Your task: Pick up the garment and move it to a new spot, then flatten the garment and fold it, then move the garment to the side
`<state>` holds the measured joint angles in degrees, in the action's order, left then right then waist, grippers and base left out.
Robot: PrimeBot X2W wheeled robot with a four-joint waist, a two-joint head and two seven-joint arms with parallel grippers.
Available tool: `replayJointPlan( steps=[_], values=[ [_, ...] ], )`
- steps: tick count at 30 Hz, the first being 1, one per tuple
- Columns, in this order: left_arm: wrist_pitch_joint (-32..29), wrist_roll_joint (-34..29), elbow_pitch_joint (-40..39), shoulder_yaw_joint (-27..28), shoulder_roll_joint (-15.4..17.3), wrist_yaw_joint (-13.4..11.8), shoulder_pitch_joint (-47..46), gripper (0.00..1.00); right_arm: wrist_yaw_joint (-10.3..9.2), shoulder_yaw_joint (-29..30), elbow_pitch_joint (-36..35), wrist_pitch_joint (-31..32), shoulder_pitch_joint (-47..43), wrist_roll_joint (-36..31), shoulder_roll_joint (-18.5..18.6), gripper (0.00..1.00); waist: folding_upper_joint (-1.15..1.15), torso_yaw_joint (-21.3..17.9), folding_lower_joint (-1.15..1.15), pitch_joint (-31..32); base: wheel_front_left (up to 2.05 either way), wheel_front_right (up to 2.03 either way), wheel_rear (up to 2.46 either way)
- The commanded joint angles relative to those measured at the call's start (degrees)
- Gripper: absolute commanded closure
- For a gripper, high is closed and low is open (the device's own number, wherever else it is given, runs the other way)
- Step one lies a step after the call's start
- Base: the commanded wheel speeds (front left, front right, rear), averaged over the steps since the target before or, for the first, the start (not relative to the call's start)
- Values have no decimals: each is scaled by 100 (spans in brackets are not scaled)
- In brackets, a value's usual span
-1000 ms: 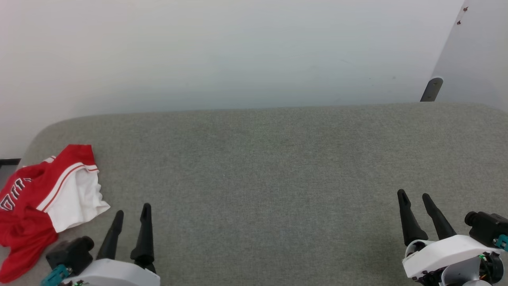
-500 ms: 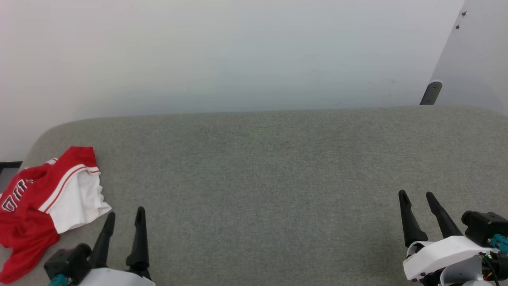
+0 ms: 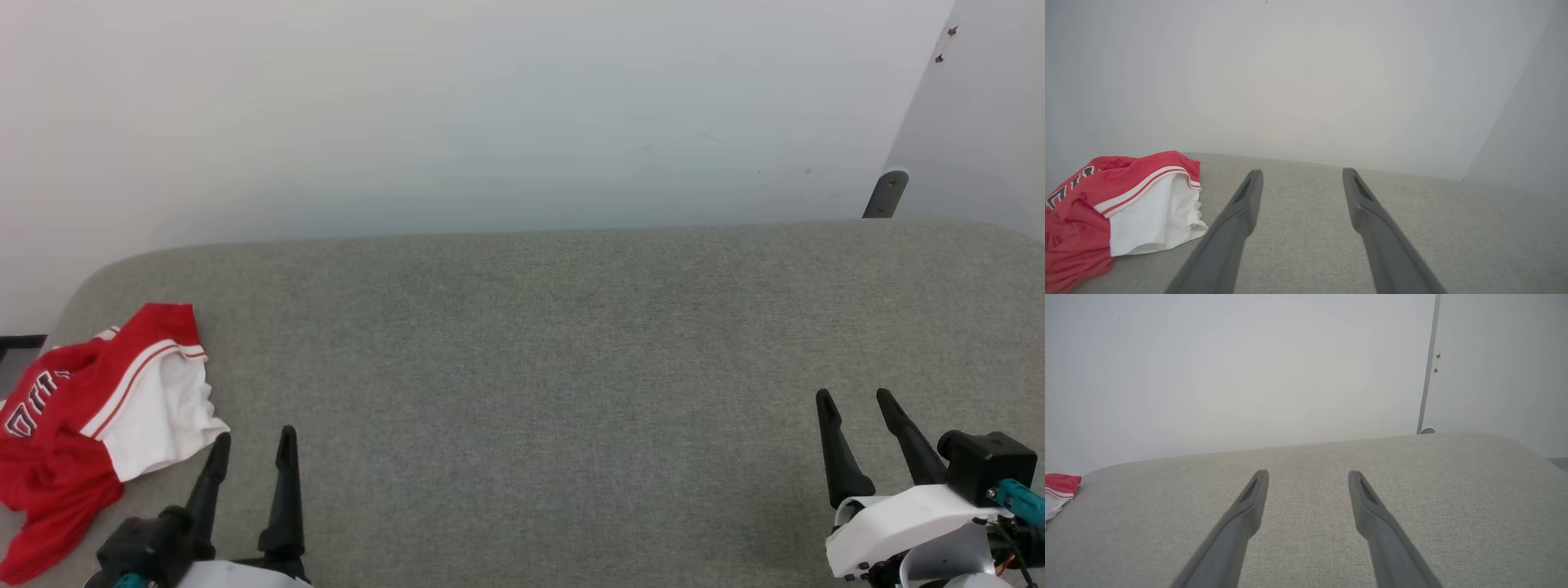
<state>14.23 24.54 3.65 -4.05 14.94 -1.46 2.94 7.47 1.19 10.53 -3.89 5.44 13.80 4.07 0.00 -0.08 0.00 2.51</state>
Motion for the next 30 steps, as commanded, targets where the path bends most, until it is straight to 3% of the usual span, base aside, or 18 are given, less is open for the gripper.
replayJointPlan(
  steps=[1, 23, 30],
  values=[
    [48, -97, -28, 15, 1, 30, 51, 0, 4, -15, -39, -30, -35, -92, -12, 0, 0, 0, 0, 2, 0, 0, 0],
    [89, -420, 147, 148, -130, 262, 57, 0, 4, 18, -65, -47, -81, -376, -36, 0, 0, 29, 0, 18, 0, 0, 0],
    [36, -389, 385, 78, -90, 328, -118, 0, 4, 4, -34, -36, -99, -325, -37, 0, 0, 352, 0, 113, 0, 0, 0]
  ],
)
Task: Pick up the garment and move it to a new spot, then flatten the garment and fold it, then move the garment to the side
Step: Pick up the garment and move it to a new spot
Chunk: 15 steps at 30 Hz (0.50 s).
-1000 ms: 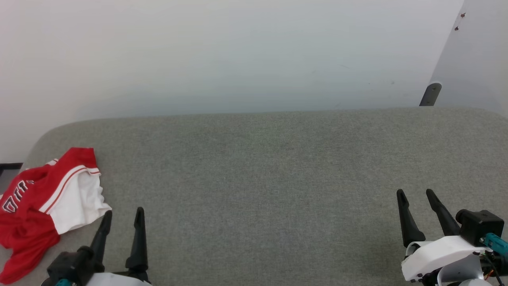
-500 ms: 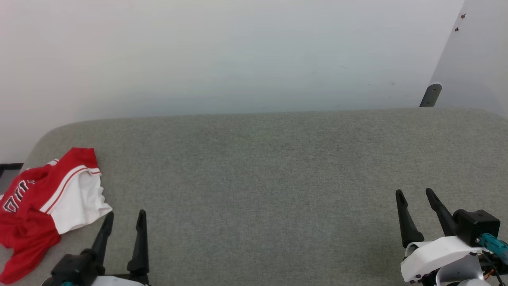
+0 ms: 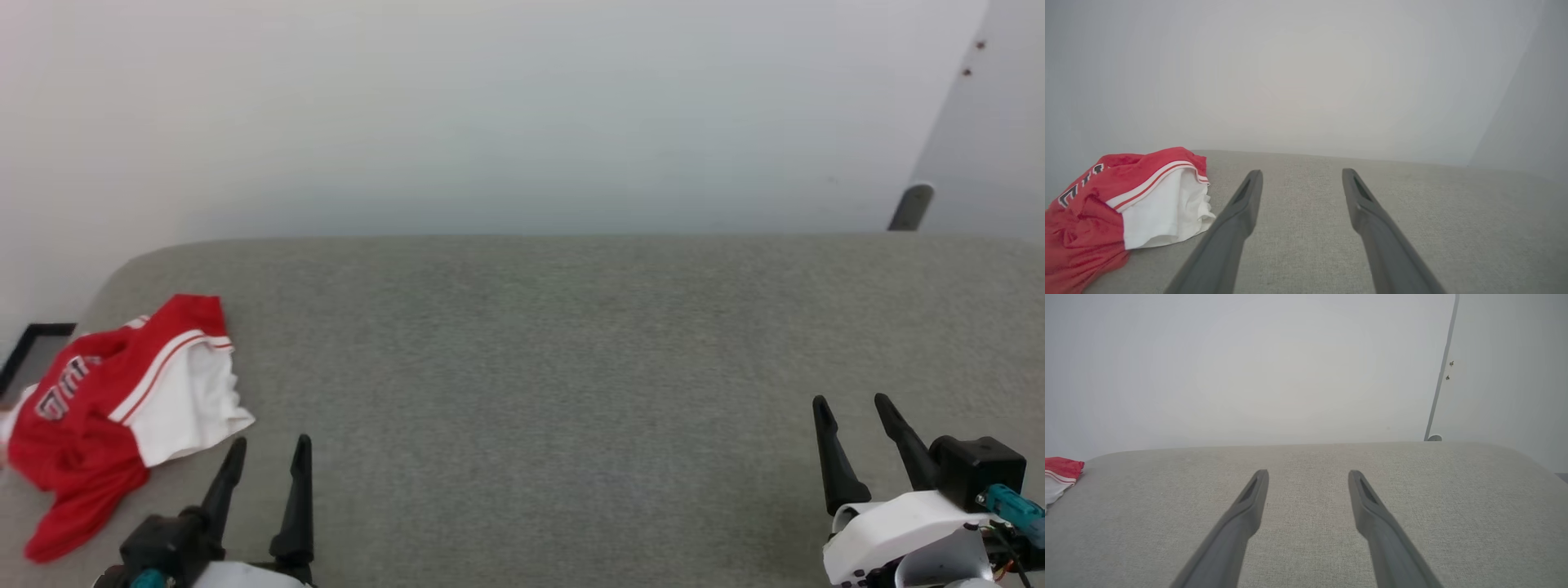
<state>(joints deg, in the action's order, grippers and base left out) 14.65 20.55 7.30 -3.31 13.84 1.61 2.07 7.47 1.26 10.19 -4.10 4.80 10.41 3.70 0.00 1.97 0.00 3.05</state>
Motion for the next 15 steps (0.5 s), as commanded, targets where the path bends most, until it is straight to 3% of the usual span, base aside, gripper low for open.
replayJointPlan(
  steps=[1, 15],
  values=[
    [-46, 27, 54, 20, 43, 20, -66, 0, 4, -43, 12, -5, -23, 27, 5, 0, 0, 221, 0, 83, 0, 0, 0],
    [-512, 144, 207, 261, 395, -187, -200, 0, 3, -766, 430, -52, 262, 282, -31, 0, 0, 1669, 0, 523, 0, 0, 0]
  ],
)
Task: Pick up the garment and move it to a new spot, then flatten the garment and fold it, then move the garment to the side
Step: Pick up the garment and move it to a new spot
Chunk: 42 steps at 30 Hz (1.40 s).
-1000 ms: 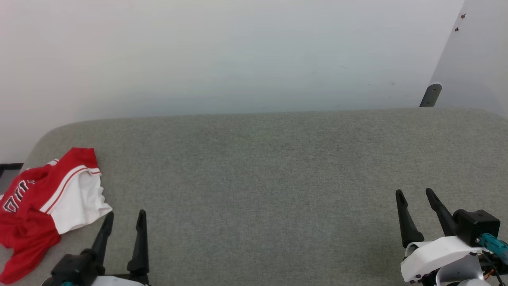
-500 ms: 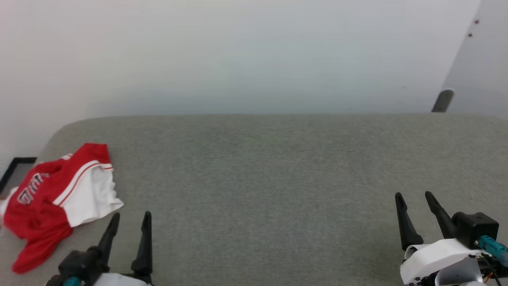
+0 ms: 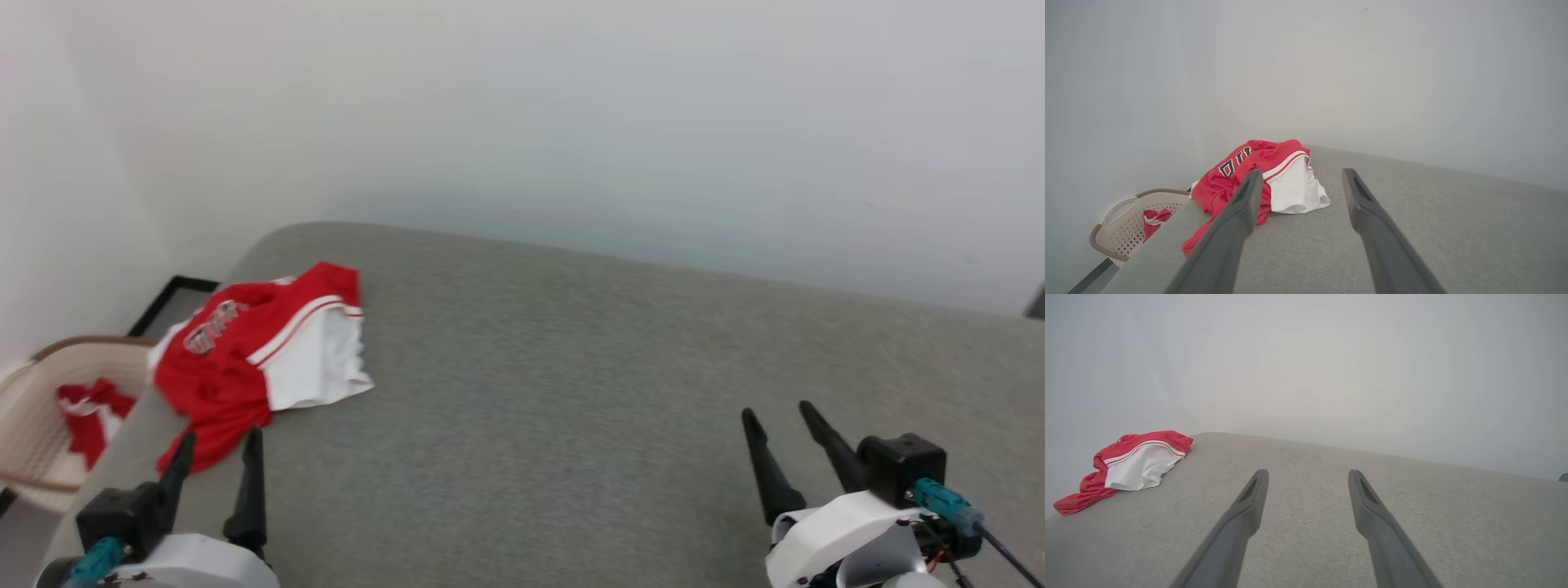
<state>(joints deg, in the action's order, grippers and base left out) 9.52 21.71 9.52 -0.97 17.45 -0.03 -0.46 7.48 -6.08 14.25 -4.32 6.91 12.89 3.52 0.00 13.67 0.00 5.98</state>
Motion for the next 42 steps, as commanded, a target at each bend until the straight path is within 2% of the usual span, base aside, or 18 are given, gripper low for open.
replayJointPlan(
  steps=[1, 5, 12, 17, 21, 26, 31, 36, 42],
  values=[
    [-32, 50, -25, 49, 49, -42, 58, 0, 3, -87, 57, -55, 80, 50, -16, 0, 0, 600, 0, 246, 0, 0, 0],
    [-125, 125, -103, 140, 89, -111, 114, 0, 3, -299, 194, -103, 175, 124, -38, 0, 0, 884, 0, 249, 0, 0, 0],
    [-182, 254, -297, 203, 28, -201, 174, 0, 2, -501, 417, -161, 423, 199, -46, 0, 0, 1047, 0, 113, 0, 0, 0],
    [-349, 358, -357, 170, 61, -133, 54, 0, 2, -530, 515, -187, 422, 223, -22, 0, 0, 1066, 0, 89, 0, 0, 0],
    [-736, 504, -356, 87, 213, 52, -230, 0, 2, -459, 521, -201, 305, 218, 19, 0, 0, 1061, 0, 73, 0, 0, 0],
    [-1354, 700, -322, 93, 539, 256, -802, 0, 2, -457, 324, -55, 372, 121, 89, 0, 0, 803, 0, -233, 0, 0, 0],
    [-1981, 1118, -145, 96, 834, 497, -1662, 0, 2, -429, -58, 168, 580, -1, 262, 0, 0, 499, 0, -899, 0, 0, 0],
    [-2500, 1599, 257, 60, 1066, 654, -2642, 0, 2, -351, -487, 385, 814, -119, 428, 0, 0, 269, 0, -1603, 0, 0, 0],
    [-2877, 1903, 1017, -174, 1304, 729, -3624, 0, 1, -267, -928, 634, 1024, -250, 522, 0, 0, -2, 0, -2323, 0, 0, 0]
  ],
)
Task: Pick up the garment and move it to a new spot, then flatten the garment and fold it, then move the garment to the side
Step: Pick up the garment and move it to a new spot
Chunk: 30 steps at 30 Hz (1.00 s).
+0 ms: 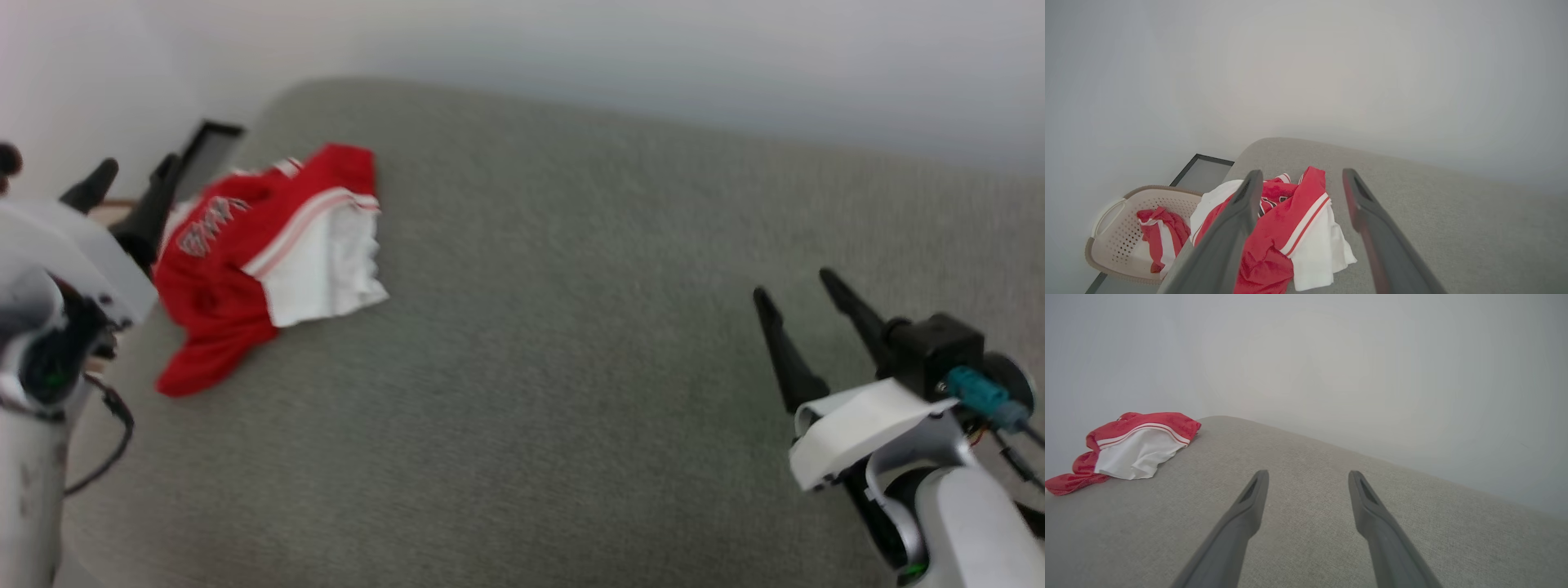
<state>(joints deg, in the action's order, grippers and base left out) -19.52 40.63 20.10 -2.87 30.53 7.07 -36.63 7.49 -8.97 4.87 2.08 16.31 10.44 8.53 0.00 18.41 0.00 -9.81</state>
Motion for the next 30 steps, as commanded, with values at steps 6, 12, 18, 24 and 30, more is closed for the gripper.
replayJointPlan(
  steps=[6, 12, 18, 24, 30],
  values=[
    [-678, 387, 923, -260, 105, 47, -778, 0, 0, 89, -342, 160, 243, -52, 124, 0, 0, -723, 0, -1310, 0, 0, 0],
    [-1448, 511, 1948, -472, 200, 12, -1373, 0, 1, 155, -696, 336, 331, -102, 144, 0, 0, -947, 0, -1732, 0, 0, 0],
    [-1834, 311, 2930, -728, 104, -214, -1847, 0, 1, 178, -1035, 497, 372, -102, 175, 0, 0, -1086, 0, -2037, 0, 0, 0],
    [-1809, 294, 3772, -857, -123, -200, -2101, 0, 1, 222, -1233, 617, 389, -121, 191, 0, 0, -1161, 0, -2217, 0, 0, 0],
    [-1702, 354, 4313, -942, -372, -66, -2210, 53, 1, 256, -1301, 683, 362, -131, 172, 0, 0, -1134, 0, -2204, 0, 0, 0]
  ],
)
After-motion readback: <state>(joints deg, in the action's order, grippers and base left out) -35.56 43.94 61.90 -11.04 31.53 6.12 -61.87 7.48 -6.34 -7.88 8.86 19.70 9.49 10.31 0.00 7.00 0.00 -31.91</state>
